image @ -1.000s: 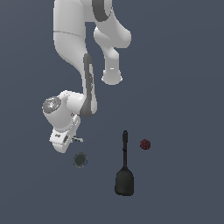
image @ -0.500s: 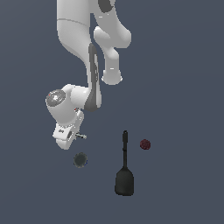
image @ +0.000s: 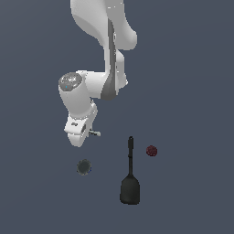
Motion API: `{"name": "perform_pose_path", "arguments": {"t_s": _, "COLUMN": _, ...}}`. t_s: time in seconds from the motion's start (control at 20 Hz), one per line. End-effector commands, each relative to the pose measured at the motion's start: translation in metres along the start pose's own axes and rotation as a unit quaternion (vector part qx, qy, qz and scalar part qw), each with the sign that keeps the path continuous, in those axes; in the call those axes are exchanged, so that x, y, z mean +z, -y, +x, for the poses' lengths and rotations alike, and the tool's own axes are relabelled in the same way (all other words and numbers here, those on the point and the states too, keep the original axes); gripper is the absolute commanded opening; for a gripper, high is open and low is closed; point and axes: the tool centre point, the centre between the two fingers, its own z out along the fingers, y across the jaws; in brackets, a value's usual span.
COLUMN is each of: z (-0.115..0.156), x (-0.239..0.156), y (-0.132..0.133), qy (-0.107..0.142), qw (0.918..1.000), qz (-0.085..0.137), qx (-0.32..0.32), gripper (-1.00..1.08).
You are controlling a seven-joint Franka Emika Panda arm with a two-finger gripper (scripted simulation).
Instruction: Pick up a designated object from a clutter of objects.
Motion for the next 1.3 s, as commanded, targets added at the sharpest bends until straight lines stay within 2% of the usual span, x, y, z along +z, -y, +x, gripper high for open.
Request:
{"name": "perform_pose_path", "arguments": {"t_s": 0.0, "z": 0.017, "x": -0.023, "y": 0.008, "qy": 0.0, "qw": 1.0, "qz": 0.0, "qx": 0.0, "gripper": -1.0}}
{"name": "perform_pose_path", "arguments": {"t_s": 1.25, "z": 0.191, "x": -0.26, "y": 0.084, "qy": 0.0, "qw": 1.0, "qz": 0.0, "qx": -0.001, "gripper": -1.0}}
